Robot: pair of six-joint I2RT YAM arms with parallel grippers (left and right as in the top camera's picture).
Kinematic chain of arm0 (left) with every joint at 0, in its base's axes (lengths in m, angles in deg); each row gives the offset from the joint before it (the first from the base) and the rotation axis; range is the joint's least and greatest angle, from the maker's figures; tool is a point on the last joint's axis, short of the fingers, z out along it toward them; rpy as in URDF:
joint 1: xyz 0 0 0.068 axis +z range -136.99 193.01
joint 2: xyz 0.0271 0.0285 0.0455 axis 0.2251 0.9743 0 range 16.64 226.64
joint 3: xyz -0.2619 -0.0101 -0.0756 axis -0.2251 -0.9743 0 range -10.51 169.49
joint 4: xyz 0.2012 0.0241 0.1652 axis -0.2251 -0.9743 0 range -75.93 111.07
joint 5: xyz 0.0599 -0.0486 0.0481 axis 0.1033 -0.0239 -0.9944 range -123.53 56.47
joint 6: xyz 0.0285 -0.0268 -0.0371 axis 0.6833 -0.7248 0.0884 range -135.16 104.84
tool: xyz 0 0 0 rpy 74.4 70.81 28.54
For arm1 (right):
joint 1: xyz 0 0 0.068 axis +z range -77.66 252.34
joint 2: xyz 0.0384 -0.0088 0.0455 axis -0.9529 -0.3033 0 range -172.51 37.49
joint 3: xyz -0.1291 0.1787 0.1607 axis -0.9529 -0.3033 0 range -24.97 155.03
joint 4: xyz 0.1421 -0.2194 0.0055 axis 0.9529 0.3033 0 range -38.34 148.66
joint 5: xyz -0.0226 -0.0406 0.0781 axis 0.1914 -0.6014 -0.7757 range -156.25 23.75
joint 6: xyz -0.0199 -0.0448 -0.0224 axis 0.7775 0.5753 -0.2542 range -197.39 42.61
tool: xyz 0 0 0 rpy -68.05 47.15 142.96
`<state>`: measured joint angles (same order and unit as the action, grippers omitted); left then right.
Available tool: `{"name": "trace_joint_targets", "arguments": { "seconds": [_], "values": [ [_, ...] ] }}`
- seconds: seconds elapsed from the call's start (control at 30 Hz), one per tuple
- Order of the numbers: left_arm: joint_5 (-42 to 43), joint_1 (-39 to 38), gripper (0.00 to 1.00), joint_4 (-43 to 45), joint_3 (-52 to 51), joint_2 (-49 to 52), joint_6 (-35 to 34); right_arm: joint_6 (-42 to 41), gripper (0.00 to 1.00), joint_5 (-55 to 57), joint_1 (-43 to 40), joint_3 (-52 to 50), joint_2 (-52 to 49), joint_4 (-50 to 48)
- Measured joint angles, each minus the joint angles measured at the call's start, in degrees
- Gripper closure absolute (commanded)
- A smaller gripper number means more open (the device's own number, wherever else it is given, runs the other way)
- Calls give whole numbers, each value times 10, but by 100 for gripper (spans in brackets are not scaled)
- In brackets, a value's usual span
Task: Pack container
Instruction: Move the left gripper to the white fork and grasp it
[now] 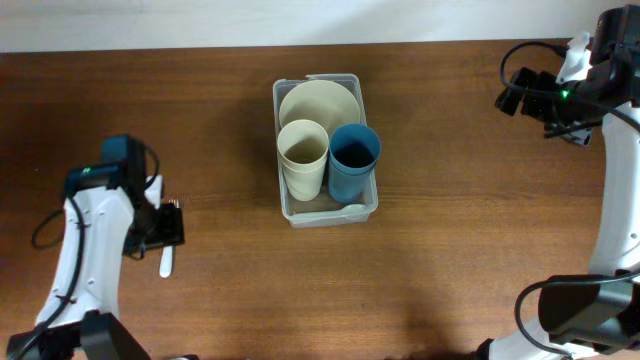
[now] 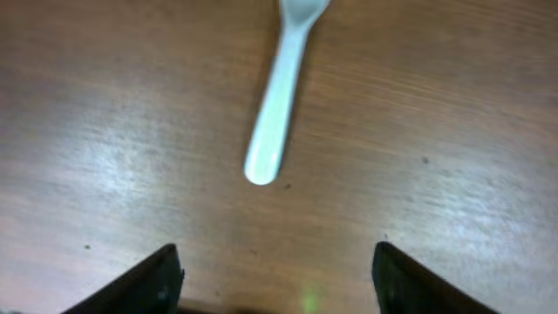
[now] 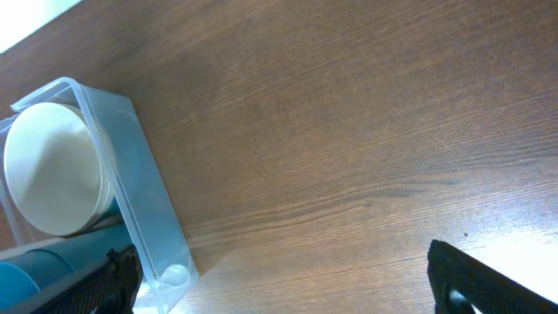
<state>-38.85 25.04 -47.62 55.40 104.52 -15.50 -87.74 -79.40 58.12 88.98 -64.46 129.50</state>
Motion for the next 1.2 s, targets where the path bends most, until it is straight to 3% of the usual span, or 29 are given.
{"name": "trace_joint_targets", "arguments": {
  "seconds": [0.23, 0.47, 1.2],
  "values": [
    [9, 18, 28, 103, -43, 0, 6, 0, 1, 0, 0, 0, 0, 0],
    [11, 18, 40, 210, -106, 0, 34, 0, 1, 0, 0, 0, 0, 0],
    [9, 18, 50, 346, -201, 35, 42, 0, 1, 0, 0, 0, 0, 0]
  ]
}}
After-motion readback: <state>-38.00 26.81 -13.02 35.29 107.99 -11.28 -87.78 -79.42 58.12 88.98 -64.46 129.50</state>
